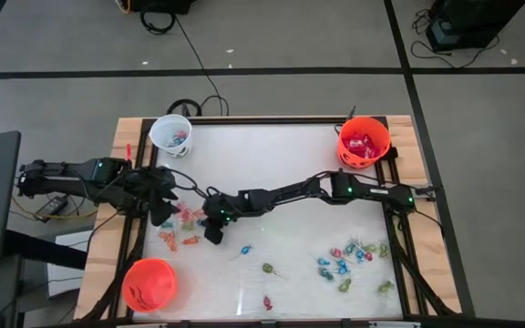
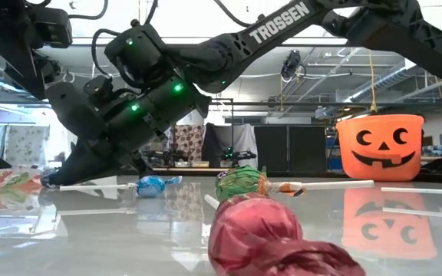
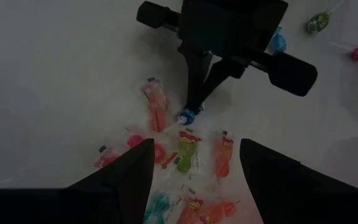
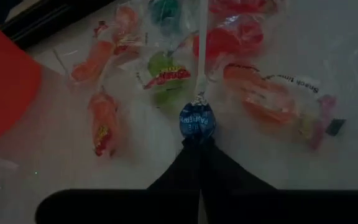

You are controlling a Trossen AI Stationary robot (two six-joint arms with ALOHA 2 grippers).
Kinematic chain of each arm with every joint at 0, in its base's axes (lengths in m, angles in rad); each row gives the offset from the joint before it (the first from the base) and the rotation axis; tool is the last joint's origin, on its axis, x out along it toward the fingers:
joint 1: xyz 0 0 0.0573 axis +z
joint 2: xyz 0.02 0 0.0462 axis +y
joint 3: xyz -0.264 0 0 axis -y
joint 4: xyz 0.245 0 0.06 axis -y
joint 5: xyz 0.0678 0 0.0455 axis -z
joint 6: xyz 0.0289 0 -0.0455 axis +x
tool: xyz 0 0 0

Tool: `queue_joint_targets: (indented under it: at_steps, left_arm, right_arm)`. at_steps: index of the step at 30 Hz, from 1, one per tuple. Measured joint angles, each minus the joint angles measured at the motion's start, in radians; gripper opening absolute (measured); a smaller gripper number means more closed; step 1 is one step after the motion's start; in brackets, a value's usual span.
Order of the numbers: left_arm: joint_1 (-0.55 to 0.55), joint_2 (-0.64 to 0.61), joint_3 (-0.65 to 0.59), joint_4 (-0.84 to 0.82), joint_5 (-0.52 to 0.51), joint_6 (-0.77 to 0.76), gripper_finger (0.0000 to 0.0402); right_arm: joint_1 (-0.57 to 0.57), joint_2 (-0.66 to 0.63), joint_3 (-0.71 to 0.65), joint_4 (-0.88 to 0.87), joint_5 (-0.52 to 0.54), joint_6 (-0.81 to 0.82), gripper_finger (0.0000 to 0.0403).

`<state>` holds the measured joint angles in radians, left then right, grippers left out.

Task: Sort candy by brand, put in halloween buckets
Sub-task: Put the blue lollipop into the white bucket

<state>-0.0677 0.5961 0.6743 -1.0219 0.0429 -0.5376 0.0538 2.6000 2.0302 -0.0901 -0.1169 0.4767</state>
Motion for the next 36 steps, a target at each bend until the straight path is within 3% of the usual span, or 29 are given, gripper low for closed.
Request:
queue_joint_targets:
  at_steps: [4,16,24,28,36]
  left_arm:
    - [0.000,0.000,0.000,0.013,0.000,-0.016,0.0243]
    - [0.000,-0.002,0.000,0.195,-0.066,-0.021,0.0243]
    - [0.000,-0.002,0.000,0.332,-0.100,0.003,0.0237]
    - [0.000,-0.003,0.000,0.336,-0.165,-0.021,0.0197]
    - [0.000,-0.015,0.000,0.411,-0.202,-0.020,0.0063]
  right_arm:
    - [0.015,-0.033,-0.004,-0.048,0.002,-0.008,0.0006]
    - [0.052,-0.244,-0.003,-0.139,0.282,-0.125,0.0002]
    - [0.024,-0.310,-0.002,-0.143,0.319,-0.176,0.0001]
    - [0.023,-0.330,-0.002,-0.144,0.335,-0.201,0.0001]
    - [0.023,-0.331,-0.002,-0.149,0.336,-0.211,0.0000]
